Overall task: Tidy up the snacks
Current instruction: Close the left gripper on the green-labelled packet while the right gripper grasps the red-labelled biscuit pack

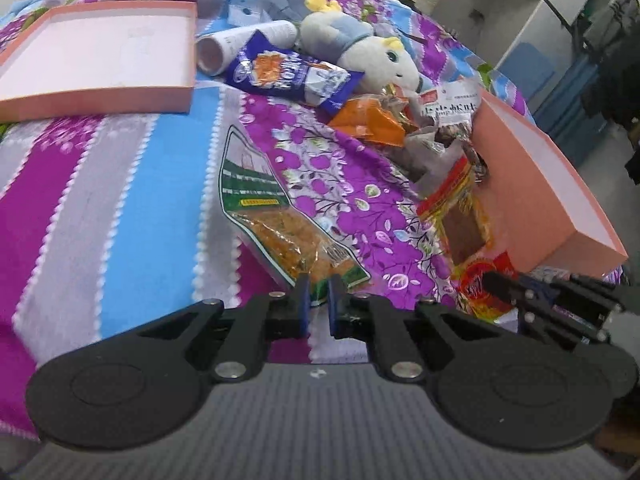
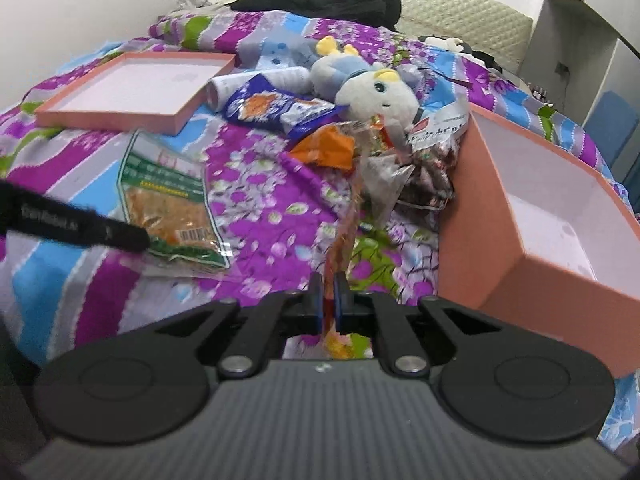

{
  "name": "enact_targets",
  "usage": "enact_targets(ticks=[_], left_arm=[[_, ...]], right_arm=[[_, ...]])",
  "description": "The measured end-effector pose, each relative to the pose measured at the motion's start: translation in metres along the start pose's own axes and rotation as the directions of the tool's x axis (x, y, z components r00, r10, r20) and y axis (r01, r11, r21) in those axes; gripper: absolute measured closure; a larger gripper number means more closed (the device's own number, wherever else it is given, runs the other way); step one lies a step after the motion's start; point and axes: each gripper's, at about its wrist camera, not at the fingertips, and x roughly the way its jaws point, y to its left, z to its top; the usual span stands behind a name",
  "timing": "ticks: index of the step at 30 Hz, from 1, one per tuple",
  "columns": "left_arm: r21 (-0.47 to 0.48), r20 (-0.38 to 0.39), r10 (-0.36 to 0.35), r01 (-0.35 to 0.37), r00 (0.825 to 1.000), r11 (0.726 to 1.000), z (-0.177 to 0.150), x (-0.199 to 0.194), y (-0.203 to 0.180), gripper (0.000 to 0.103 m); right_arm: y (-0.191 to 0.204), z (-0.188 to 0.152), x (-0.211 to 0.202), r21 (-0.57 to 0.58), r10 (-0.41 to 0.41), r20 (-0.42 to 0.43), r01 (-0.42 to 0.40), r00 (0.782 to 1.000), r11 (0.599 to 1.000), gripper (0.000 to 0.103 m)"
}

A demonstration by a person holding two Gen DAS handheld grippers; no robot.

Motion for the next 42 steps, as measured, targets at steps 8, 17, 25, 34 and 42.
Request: enact_targets(ticks=[8,17,25,34,42], left_arm=[[-0.049,-0.017,0.057,-0.058,0.998,0.997,-0.007,-0.022,0.022,0.092],[-0.079,-0.035,0.109,-0.112,0.993,0.991,-0.005,-0.03,0.037,0.089],[-0.161,-0.045,0.119,-0.124,0.992,0.979,-0.004,-0.028,0.045,0.02],[-0.302,-0.057,0.053,-0.067,0.997,0.951,0.001,-0.011,0.045,0.012],[-0.303,-0.065,0.062,-0.079,0.996,0.95,0.005,0.006,0.039,0.012]], right_arm=[[0.014,-0.015,-0.006,-0.009,0.073,-0.032,-0.073,0.997,0.997,0.095],[0.019,-0.019,-0.002,0.017,0.146,-0.037,-0.145,0.989,0.989,0.092],[0.01,-0.023,-0.001,0.088,0.209,0.011,-0.209,0.978,0.974,0.027],[-0.006,-0.023,0.014,0.133,0.224,0.071,-0.231,0.972,0.964,0.018],[-0.004,-0.015,0.045,0.041,0.232,0.066,-0.235,0.97,0.971,0.018]])
